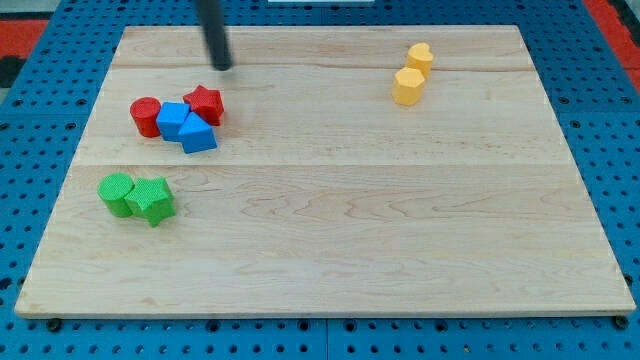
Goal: Push the yellow heart towards the bottom center of the board
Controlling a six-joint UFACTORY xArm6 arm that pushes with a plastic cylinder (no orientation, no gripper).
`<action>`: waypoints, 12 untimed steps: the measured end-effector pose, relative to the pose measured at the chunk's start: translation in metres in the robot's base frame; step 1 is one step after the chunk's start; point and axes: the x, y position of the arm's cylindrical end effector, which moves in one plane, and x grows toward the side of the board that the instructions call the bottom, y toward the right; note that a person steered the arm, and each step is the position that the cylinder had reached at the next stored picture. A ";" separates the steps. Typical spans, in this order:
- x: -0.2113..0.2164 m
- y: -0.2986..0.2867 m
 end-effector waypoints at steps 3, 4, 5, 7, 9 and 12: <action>-0.028 0.164; -0.009 0.187; -0.024 0.195; 0.046 0.235; 0.100 0.142; 0.170 0.087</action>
